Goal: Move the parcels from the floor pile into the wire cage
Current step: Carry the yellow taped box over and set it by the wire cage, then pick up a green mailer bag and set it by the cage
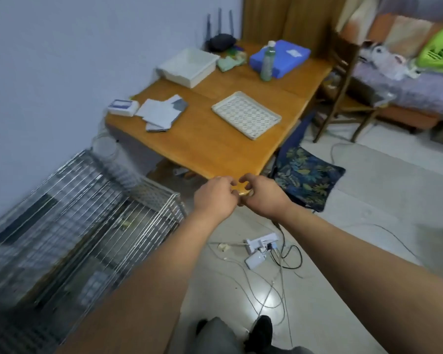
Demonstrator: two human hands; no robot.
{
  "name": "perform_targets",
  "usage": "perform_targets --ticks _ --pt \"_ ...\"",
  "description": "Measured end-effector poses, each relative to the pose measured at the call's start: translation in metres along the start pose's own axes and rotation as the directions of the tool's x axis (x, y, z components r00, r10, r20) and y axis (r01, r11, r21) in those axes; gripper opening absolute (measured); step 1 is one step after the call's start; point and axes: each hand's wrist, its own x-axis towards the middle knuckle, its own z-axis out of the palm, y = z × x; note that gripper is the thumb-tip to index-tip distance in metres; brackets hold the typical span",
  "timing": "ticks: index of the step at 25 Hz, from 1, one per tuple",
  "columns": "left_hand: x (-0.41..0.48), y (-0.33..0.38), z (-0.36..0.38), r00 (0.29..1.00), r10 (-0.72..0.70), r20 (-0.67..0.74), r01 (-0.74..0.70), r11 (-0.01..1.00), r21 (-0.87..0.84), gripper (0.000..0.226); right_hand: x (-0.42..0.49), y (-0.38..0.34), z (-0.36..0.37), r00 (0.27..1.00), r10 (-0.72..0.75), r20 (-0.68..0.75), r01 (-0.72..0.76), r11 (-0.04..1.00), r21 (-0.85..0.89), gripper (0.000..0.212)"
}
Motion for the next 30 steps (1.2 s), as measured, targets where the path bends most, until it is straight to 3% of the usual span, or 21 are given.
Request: perform_targets --ticks 3,6,9,14,23,30 --pt "0.038 0.049 0.020 0.985 0.143 0.094 -0.146 0.989 0.030 0.027 -0.009 0.044 -0.031 0.985 0.146 -0.096 -0.140 0.988 0.070 0.045" --pt "0.071 0.101 0.040 0.931 0.315 0.187 -0.331 0.942 0.062 0.023 -0.032 0.086 -0.059 0.923 0.323 -0.210 -0.295 0.943 0.154 0.048" --pt "0.087 0.151 0.058 0.849 0.467 0.247 -0.495 0.866 0.067 0.026 -0.065 0.119 -0.077 0.814 0.497 -0.301 -0.431 0.864 0.259 0.050" --pt "0.077 0.240 0.102 0.635 0.672 0.382 -0.725 0.688 -0.006 0.030 -0.139 0.171 -0.082 0.562 0.736 -0.379 -0.598 0.677 0.428 0.046" --pt "-0.004 0.365 0.210 0.257 0.801 0.540 -0.903 0.398 -0.161 0.035 -0.273 0.252 -0.062 0.177 0.928 -0.329 -0.695 0.355 0.626 0.054" --pt "-0.070 0.475 0.297 0.085 0.779 0.621 -0.939 0.271 -0.211 0.039 -0.367 0.341 -0.071 -0.002 0.966 -0.259 -0.665 0.192 0.722 0.058"
